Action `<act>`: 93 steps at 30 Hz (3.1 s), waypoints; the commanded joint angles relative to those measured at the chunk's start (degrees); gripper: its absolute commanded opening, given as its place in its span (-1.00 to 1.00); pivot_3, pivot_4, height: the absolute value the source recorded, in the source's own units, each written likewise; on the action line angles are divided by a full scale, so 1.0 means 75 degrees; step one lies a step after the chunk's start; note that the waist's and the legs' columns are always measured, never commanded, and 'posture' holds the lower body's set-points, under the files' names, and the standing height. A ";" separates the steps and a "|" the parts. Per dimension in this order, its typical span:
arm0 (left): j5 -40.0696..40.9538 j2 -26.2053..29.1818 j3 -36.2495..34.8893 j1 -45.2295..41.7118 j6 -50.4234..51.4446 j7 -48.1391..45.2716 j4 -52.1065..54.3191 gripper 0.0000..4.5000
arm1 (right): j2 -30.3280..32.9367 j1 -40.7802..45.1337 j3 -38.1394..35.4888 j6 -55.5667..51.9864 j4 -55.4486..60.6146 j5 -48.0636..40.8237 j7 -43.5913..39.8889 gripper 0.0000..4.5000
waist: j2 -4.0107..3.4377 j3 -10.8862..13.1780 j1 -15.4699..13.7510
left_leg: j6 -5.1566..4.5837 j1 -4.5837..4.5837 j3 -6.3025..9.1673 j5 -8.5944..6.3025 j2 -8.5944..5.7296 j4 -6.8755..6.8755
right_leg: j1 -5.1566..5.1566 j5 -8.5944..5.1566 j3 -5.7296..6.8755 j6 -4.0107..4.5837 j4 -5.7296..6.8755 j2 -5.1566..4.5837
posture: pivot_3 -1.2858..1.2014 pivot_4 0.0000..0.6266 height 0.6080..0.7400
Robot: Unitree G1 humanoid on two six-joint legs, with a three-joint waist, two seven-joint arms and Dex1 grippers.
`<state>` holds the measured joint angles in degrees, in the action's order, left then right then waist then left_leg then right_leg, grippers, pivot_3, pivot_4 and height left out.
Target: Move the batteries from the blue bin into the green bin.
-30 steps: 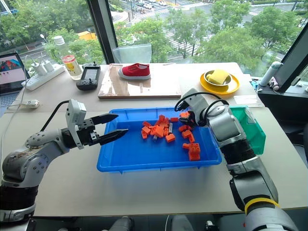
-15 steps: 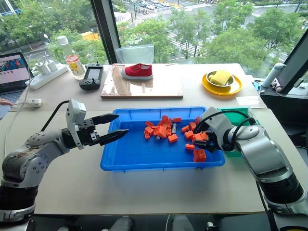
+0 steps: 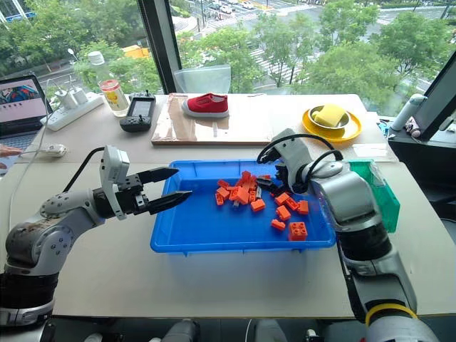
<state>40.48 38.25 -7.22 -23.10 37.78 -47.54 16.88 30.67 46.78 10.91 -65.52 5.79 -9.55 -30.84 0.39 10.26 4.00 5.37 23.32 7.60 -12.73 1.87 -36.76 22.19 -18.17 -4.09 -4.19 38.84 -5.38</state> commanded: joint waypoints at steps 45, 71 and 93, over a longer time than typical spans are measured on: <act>0.0079 0.0017 -0.0118 -0.0014 -0.0025 0.0072 0.0231 1.00 | -0.0614 0.0047 0.0329 0.1291 -0.1395 0.0816 -0.0268 -0.98 | 0.0001 -0.0003 0.0154 | 0.0001 -0.0017 0.0005 0.0001 0.0003 0.0002 | -0.0004 0.0000 0.0000 0.0000 0.0014 0.0005 | 0.03 -0.52 1.00; 0.0011 -0.0040 -0.0046 -0.0102 -0.0088 0.0005 0.0108 1.00 | -0.0227 -0.0576 0.0322 0.0658 0.0167 0.0743 -0.0069 0.98 | 0.0001 -0.0002 0.0194 | 0.0000 -0.0011 0.0005 0.0000 0.0003 0.0003 | 0.0001 0.0000 0.0000 0.0000 0.0013 0.0006 | 0.03 -0.52 1.00; 0.0016 -0.0097 -0.0084 -0.0029 -0.0063 0.0083 0.0176 1.00 | -0.0415 0.0220 0.1267 0.1959 -0.2288 0.1106 -0.1017 -0.06 | 0.0001 -0.0002 0.0209 | 0.0001 -0.0017 0.0005 0.0001 0.0004 0.0003 | -0.0002 0.0000 0.0000 0.0000 0.0013 0.0008 | 0.03 -0.52 1.00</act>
<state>40.48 37.41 -7.24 -23.04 37.74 -46.88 16.96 27.79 48.36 19.86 -51.33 -10.43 -2.17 -38.30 0.40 10.24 5.57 5.38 23.20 7.64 -12.73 1.90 -36.73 22.18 -18.17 -4.09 -4.19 38.94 -5.32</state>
